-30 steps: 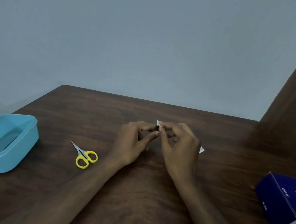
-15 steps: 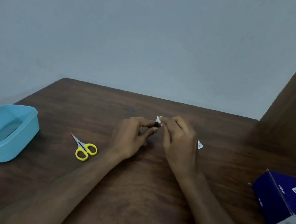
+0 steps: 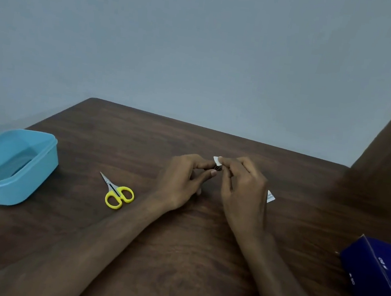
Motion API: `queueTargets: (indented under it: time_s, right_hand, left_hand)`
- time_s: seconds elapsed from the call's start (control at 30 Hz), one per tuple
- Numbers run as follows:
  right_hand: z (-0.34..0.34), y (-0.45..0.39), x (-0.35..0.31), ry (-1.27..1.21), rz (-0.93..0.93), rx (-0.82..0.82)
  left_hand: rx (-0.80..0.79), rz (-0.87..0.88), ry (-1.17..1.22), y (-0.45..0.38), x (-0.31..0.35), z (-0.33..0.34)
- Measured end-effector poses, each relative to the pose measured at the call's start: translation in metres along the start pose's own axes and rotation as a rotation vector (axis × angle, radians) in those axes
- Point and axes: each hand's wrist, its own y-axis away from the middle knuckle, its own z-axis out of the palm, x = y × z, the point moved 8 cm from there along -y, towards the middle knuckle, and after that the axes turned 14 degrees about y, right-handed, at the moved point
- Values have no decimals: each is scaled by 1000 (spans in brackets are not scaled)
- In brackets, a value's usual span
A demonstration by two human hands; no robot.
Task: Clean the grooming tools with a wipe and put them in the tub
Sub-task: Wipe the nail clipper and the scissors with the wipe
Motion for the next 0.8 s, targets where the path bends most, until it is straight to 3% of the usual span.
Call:
queueTargets:
  time_s: [0.17, 0.27, 0.37, 0.5, 0.8]
  right_hand:
    - [-4, -1, 18, -159, 216, 12]
    - [-20, 0, 33, -190, 374, 141]
    - [-26, 1, 22, -150, 305, 171]
    - [-16, 0, 4, -116, 144, 86]
    - [-10, 2, 7, -78, 129, 42]
  left_hand:
    - [-19, 0, 3, -1, 1, 4]
    - [4, -39, 39, -2, -3, 3]
    - [31, -58, 57, -1, -3, 0]
    - [18, -43, 39, -2, 1, -1]
    - [19, -88, 129, 1, 1, -1]
